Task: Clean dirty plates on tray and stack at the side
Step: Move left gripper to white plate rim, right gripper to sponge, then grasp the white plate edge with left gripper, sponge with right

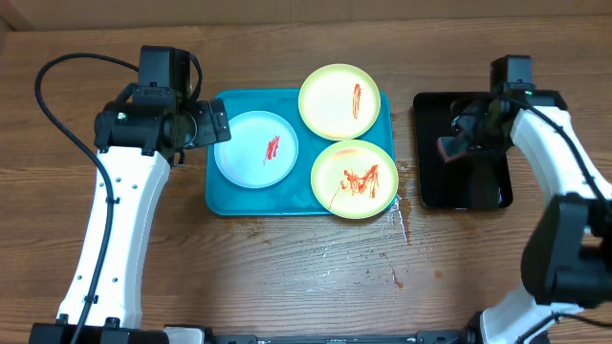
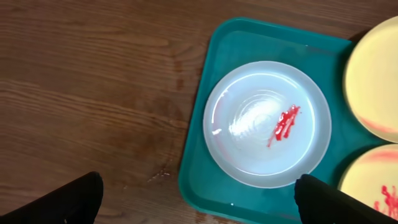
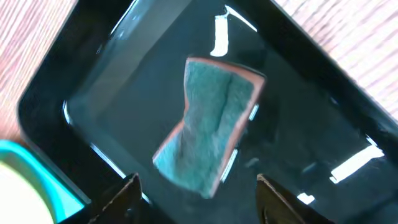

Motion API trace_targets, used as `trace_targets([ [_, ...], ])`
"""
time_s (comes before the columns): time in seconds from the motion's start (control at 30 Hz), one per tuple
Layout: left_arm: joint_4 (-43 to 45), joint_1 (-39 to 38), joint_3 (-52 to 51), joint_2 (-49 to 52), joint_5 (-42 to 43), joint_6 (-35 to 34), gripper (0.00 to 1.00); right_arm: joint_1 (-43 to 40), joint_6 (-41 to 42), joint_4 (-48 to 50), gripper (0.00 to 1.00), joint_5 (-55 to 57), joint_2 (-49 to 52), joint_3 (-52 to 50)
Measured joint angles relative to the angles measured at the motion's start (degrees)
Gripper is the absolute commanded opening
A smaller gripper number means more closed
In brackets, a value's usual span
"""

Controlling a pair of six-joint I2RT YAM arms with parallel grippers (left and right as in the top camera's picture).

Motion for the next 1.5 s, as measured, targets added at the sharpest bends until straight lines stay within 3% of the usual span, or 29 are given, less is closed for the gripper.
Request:
trace_targets([
  [0.2, -0.15, 0.00, 0.00, 0.00, -1.31, -0.02, 1.00, 0.00, 1.79, 4.02, 0.50, 1.73, 1.09, 0.00],
  [0.9, -1.31, 0.00, 0.00, 0.00, -1.49, -0.42, 1.00, 0.00, 2.25, 4.55, 0.33, 1.84, 10.03, 0.46],
  [1.1, -1.29, 0.00, 0.00, 0.00, -1.49, -0.42, 0.99, 0.00, 1.25, 2.49, 0.08, 1.49, 10.03, 0.94],
  [1.17, -1.27, 0.00, 0.00, 0.00, -1.44, -0.42, 0.98, 0.00, 0.37, 2.08, 0.04, 1.38, 10.03, 0.98],
  [1.33, -1.20, 0.00, 0.00, 0.00, -1.44, -0.42, 0.98, 0.00, -3.34, 1.66, 0.04, 1.40, 10.05, 0.98],
  [1.5, -1.22, 0.00, 0.00, 0.00, -1.16, -0.42, 0.89, 0.00, -7.15, -0.46, 0.04, 1.42, 10.10, 1.62],
])
